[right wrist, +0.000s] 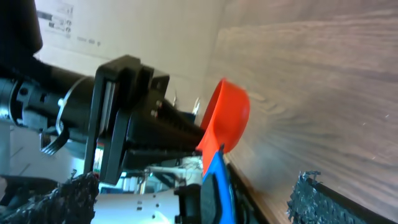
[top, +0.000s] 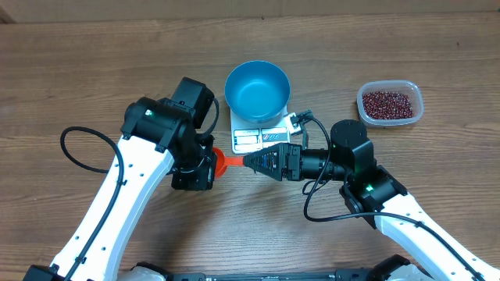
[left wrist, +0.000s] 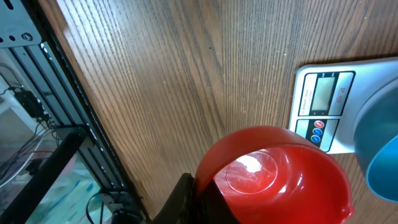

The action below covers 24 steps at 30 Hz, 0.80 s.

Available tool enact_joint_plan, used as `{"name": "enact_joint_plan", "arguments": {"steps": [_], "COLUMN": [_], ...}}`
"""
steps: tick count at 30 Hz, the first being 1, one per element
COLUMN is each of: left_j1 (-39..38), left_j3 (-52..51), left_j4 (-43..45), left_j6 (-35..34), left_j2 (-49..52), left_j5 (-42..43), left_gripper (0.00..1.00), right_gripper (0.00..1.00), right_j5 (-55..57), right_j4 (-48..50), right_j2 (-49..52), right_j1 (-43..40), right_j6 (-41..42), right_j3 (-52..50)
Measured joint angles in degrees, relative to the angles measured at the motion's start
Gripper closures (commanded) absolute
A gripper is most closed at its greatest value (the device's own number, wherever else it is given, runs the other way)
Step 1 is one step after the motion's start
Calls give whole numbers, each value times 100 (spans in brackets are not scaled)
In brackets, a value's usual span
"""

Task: Scoop item into bowl and weigh 150g on scale
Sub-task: 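Close the right gripper on the blue handle of the scoop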

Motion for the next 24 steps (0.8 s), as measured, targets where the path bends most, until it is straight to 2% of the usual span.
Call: {"name": "enact_joint_plan", "arguments": {"steps": [6, 9, 20, 24], "left_j1": [-13, -50, -170, -310], "left_j3": [0, 0, 0, 0], "left_j4": [7, 20, 219, 219], "left_j6": [-24, -63, -149, -407], "left_j2": [0, 0, 0, 0], "left_j5": [50, 66, 74, 94], "left_gripper": [96, 96, 96, 96], "right_gripper": [0, 5, 5, 4], "right_j5": [96, 118, 144, 205], "right_j4": [-2, -2, -15, -13], "right_j2": [0, 0, 0, 0], "right_j1": [0, 0, 0, 0], "right_j6": [-125, -157, -46, -20], "right_j3": [0, 0, 0, 0]}}
